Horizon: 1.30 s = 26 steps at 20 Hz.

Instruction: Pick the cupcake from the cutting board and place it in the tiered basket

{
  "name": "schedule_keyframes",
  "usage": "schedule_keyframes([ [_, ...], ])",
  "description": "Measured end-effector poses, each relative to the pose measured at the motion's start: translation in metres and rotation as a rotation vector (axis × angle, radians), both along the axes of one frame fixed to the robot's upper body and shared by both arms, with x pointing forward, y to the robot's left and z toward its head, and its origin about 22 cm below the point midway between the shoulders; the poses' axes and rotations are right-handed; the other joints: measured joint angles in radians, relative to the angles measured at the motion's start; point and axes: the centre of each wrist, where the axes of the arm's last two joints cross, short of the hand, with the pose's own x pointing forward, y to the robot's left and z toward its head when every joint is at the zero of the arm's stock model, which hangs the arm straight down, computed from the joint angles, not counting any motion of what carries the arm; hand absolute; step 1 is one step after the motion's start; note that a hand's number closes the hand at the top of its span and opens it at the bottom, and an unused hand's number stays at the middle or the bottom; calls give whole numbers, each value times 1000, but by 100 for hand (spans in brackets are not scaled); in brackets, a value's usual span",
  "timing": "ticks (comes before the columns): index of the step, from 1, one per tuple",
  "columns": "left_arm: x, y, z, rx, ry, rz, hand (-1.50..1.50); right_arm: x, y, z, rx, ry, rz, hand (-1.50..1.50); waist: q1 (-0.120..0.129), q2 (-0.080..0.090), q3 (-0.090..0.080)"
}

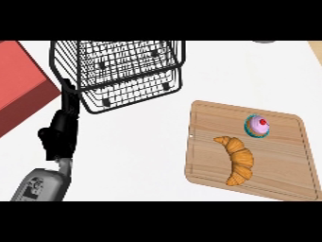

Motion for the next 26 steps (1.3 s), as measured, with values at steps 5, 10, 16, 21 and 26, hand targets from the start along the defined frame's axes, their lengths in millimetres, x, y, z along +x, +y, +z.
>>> schedule_keyframes([
  [5,-3,1,4,8,23,-7,0,6,27,-1,-110,-3,6,-150,1,0,-2],
  [10,-5,0,4,10,26,-7,0,11,49,-6,-172,-3,15,-150,0,-1,-2],
  [16,-7,-1,6,9,37,5,0,8,62,-6,-274,44,15,-150,-4,-1,-3],
  [21,-8,0,2,9,21,4,0,4,64,-14,-339,80,6,-150,-7,-1,-2],
  [26,-10,-2,0,3,19,-1,0,6,71,-25,-402,78,-19,-150,-4,-1,-1],
])
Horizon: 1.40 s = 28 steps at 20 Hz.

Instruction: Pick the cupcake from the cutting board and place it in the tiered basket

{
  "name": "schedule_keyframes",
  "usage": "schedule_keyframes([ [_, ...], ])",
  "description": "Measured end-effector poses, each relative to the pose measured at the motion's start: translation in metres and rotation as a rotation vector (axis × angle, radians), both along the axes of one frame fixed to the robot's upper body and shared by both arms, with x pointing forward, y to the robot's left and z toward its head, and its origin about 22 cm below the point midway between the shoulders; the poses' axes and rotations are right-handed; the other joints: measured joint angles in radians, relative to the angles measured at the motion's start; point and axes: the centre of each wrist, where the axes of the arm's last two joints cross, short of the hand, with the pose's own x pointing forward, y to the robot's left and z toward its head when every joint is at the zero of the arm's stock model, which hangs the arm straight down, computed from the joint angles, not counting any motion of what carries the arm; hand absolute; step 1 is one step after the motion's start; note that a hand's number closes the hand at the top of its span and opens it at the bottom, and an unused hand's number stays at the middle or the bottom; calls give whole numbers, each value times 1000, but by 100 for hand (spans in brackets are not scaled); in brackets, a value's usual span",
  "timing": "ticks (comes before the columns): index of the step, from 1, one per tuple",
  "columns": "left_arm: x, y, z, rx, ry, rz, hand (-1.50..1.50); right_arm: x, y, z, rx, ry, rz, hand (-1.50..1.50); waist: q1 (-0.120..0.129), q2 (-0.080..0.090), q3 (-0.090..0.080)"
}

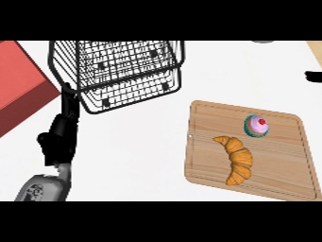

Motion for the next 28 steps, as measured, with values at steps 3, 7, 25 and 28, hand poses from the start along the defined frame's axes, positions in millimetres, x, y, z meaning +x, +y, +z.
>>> schedule_keyframes([
  [3,-1,1,2,1,7,-6,0,2,-1,-2,-34,-15,-6,-150,1,1,-1],
  [7,-3,-1,3,5,12,-3,0,2,-2,-14,-72,-34,-2,-150,1,2,-1],
  [25,0,1,0,8,-4,-13,0,21,3,-56,-170,-144,-6,-150,2,1,0],
  [28,0,0,-3,6,-11,-10,0,25,-2,-63,-168,-129,-17,-150,2,0,0],
])
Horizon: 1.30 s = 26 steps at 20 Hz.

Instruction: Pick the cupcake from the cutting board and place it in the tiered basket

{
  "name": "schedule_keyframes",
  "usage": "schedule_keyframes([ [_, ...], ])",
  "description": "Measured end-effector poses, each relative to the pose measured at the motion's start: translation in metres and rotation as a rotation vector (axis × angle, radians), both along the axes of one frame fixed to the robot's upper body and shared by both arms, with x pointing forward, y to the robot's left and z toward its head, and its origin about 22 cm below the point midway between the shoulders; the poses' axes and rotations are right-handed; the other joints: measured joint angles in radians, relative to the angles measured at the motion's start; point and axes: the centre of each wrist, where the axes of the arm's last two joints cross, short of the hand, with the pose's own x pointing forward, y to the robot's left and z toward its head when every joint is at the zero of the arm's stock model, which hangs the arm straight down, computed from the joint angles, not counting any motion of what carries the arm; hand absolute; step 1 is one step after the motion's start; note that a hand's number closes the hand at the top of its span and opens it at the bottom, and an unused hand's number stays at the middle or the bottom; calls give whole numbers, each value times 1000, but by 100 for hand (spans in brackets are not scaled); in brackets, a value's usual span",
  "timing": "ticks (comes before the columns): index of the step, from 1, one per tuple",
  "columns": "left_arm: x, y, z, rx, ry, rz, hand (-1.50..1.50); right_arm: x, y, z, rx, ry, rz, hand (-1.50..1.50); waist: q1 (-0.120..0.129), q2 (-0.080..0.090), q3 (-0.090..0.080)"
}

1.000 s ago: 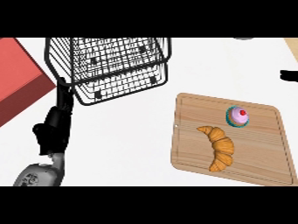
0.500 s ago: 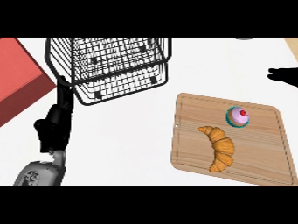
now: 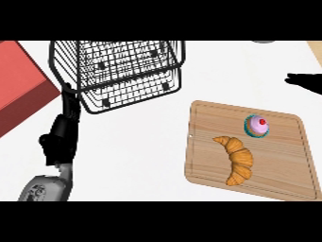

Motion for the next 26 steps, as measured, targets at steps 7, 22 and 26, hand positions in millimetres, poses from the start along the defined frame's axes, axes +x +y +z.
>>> schedule_keyframes([
  [7,-6,-4,-1,-4,14,0,0,6,-3,-22,16,46,9,-150,0,1,-1],
  [22,-1,-1,3,-1,31,-4,0,25,15,-46,43,84,32,-150,1,0,-2],
  [26,-5,-1,2,-7,29,-2,0,27,15,-48,31,96,33,-150,0,1,-2],
])
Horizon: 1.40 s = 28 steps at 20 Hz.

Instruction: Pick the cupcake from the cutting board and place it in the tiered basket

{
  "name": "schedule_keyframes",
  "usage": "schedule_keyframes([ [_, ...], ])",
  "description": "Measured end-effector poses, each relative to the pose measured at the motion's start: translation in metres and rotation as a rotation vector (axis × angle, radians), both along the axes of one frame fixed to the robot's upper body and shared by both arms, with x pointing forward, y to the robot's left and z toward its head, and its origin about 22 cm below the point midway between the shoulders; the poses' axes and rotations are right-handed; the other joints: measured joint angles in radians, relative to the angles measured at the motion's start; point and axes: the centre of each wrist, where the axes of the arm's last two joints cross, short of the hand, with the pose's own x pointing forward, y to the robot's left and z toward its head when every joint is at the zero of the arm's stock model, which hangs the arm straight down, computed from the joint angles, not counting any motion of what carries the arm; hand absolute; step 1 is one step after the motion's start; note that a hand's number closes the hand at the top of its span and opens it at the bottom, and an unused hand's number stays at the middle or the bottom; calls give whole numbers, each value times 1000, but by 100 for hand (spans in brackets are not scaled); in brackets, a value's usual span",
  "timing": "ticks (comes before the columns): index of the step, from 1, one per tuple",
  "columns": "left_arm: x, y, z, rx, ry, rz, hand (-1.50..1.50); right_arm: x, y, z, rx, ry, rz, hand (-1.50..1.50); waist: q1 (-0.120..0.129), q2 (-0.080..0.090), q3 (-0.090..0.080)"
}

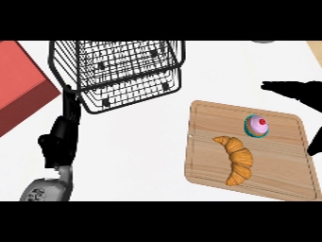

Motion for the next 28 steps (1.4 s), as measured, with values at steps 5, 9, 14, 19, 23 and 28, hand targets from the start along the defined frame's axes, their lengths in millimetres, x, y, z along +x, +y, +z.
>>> schedule_keyframes([
  [5,3,1,0,1,4,2,0,-1,7,-14,-7,15,1,-150,-1,-1,0],
  [9,2,0,-1,4,-6,4,0,1,12,-21,-4,25,-2,-150,0,0,0],
  [14,5,0,-1,2,-6,7,0,9,17,-32,7,30,-7,-150,1,0,0],
  [19,3,0,0,3,-1,7,0,7,19,-36,22,39,-7,-150,-1,0,0],
  [23,1,2,-2,6,-7,6,0,0,22,-47,31,52,-8,-150,-3,0,0],
  [28,0,1,-2,-1,-3,3,0,1,23,-62,69,43,-28,150,-1,0,0],
])
